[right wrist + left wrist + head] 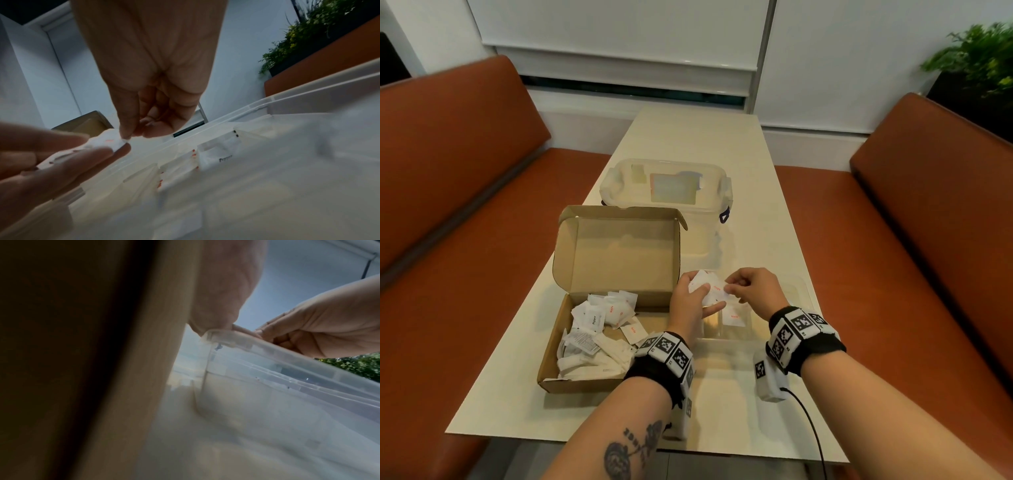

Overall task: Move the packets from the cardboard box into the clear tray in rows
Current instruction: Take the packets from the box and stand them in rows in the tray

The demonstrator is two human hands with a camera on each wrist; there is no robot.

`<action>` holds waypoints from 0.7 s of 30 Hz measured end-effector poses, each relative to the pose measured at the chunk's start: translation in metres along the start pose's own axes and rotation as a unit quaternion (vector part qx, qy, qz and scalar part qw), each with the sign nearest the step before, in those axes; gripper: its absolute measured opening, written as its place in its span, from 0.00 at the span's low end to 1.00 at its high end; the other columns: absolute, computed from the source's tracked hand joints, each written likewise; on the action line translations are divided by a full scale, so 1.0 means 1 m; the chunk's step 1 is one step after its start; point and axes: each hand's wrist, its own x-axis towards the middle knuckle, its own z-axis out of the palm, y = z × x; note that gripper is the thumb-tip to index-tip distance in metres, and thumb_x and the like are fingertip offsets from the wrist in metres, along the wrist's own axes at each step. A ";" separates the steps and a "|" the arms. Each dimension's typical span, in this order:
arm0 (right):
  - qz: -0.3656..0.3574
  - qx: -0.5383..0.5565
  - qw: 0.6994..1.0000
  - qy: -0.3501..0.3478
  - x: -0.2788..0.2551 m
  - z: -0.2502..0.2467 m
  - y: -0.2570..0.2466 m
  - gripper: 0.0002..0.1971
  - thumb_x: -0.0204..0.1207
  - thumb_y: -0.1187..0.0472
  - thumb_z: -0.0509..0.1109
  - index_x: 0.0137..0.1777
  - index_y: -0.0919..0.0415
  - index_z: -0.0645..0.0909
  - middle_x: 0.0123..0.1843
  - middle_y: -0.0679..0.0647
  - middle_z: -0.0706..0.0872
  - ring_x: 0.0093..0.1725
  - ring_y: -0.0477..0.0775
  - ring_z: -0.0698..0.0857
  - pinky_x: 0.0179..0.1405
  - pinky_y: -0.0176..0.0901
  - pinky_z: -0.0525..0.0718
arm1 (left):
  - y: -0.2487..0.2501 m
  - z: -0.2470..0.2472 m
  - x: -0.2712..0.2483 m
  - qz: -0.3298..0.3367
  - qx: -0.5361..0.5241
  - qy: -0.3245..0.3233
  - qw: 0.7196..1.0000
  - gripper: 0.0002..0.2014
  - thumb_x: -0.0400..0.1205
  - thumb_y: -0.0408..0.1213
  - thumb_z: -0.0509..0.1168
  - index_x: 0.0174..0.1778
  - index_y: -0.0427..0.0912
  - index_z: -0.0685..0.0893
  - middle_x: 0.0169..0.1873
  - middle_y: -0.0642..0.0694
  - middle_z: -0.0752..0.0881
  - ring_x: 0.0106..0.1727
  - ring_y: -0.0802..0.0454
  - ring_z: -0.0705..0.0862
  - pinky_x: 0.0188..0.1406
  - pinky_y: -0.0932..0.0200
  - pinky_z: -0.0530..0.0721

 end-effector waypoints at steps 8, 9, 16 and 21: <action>0.024 -0.043 0.999 0.012 0.004 -0.025 0.005 0.02 0.73 0.66 0.73 0.41 0.63 0.86 0.32 0.50 0.82 0.32 0.44 0.79 0.29 0.29 0.78 | -0.002 0.001 0.005 -0.015 -0.037 0.016 0.999 0.15 0.85 0.21 0.54 0.64 0.40 0.75 0.50 0.41 0.79 0.45 0.42 0.89 0.37 0.56 0.91; 0.028 -0.065 0.997 0.000 0.004 -0.027 0.006 0.02 0.74 0.66 0.73 0.41 0.63 0.86 0.33 0.51 0.83 0.33 0.45 0.80 0.31 0.31 0.78 | -0.002 0.002 0.005 -0.017 -0.032 0.023 0.999 0.16 0.85 0.22 0.54 0.63 0.41 0.76 0.51 0.41 0.78 0.49 0.40 0.88 0.37 0.56 0.91; 0.036 -0.234 0.969 -0.067 0.001 -0.019 0.015 0.03 0.74 0.65 0.72 0.43 0.63 0.87 0.45 0.56 0.88 0.42 0.49 0.81 0.45 0.38 0.77 | -0.005 0.003 0.010 -0.010 -0.019 0.038 0.999 0.16 0.85 0.24 0.54 0.64 0.44 0.75 0.54 0.42 0.77 0.60 0.35 0.84 0.38 0.56 0.91; 0.026 -0.299 0.948 -0.109 -0.002 -0.010 0.014 0.04 0.74 0.63 0.72 0.44 0.63 0.85 0.43 0.55 0.86 0.43 0.50 0.80 0.42 0.38 0.74 | -0.007 0.002 0.011 -0.005 -0.001 0.035 0.999 0.15 0.85 0.24 0.54 0.64 0.45 0.75 0.57 0.40 0.77 0.61 0.34 0.83 0.42 0.55 0.90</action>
